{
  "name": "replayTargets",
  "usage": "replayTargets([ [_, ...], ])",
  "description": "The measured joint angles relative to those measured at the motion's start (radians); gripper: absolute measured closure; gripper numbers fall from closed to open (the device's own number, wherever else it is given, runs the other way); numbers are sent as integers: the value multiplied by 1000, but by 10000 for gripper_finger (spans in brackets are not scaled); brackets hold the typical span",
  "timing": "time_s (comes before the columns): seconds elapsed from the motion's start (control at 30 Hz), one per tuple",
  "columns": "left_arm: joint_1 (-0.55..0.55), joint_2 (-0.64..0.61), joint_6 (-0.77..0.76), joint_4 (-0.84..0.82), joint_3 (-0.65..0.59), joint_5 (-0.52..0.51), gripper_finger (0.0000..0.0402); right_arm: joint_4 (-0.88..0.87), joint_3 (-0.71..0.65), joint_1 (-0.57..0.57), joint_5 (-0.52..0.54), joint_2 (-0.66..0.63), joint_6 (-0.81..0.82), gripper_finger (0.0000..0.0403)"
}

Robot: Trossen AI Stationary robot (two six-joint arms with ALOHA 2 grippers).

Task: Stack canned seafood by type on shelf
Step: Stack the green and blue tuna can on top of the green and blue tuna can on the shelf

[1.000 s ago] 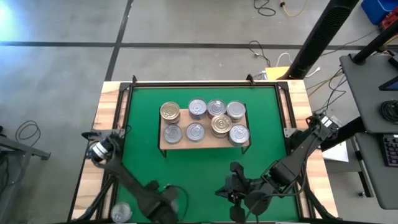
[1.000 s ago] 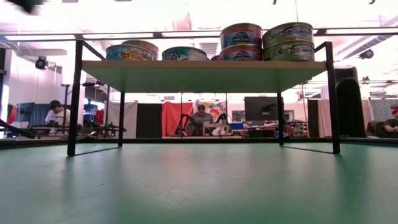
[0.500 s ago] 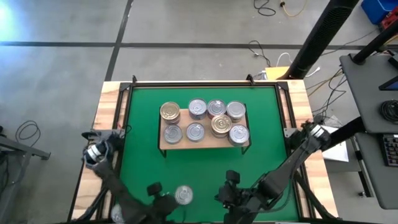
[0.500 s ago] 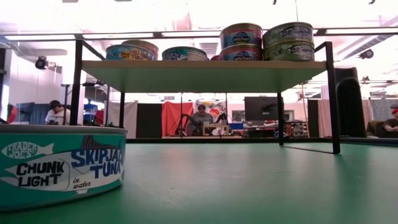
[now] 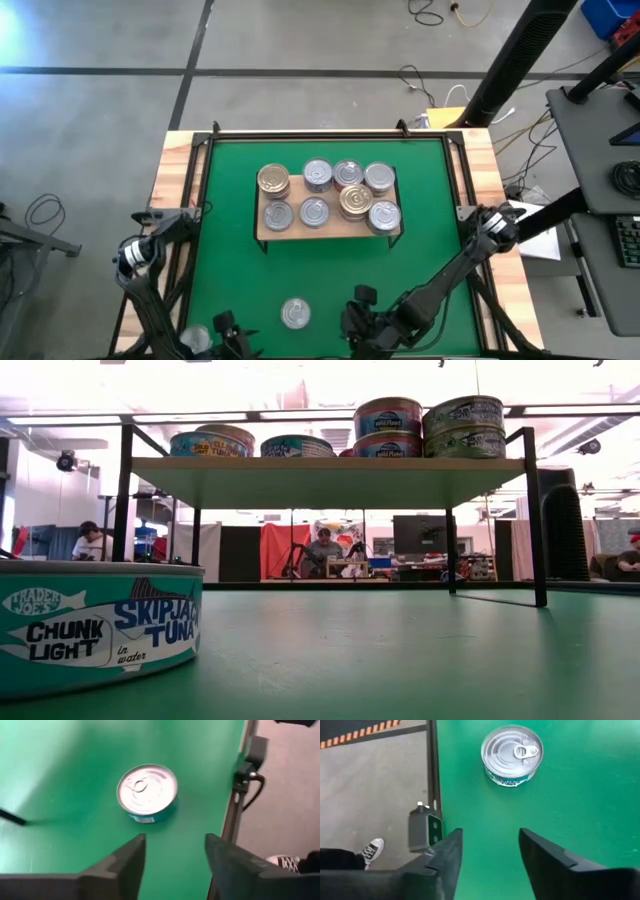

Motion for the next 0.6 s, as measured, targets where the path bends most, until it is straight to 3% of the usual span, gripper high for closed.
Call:
replayTargets([
  [0.13, 7, 0, -61, 0, -22, -11, 153, 55, 0, -7, -6, 36, 11, 180],
  [0.27, 26, 0, -84, 49, -26, 13, 114, 107, 0, -7, 1, 83, 22, 135],
  [0.4, 28, 0, -45, 61, -32, 59, 113, 95, 0, -15, -3, 115, 38, 85],
  [0.6, 42, 0, -100, 109, -127, 38, 110, 97, 0, -39, 59, 126, -21, 30],
])
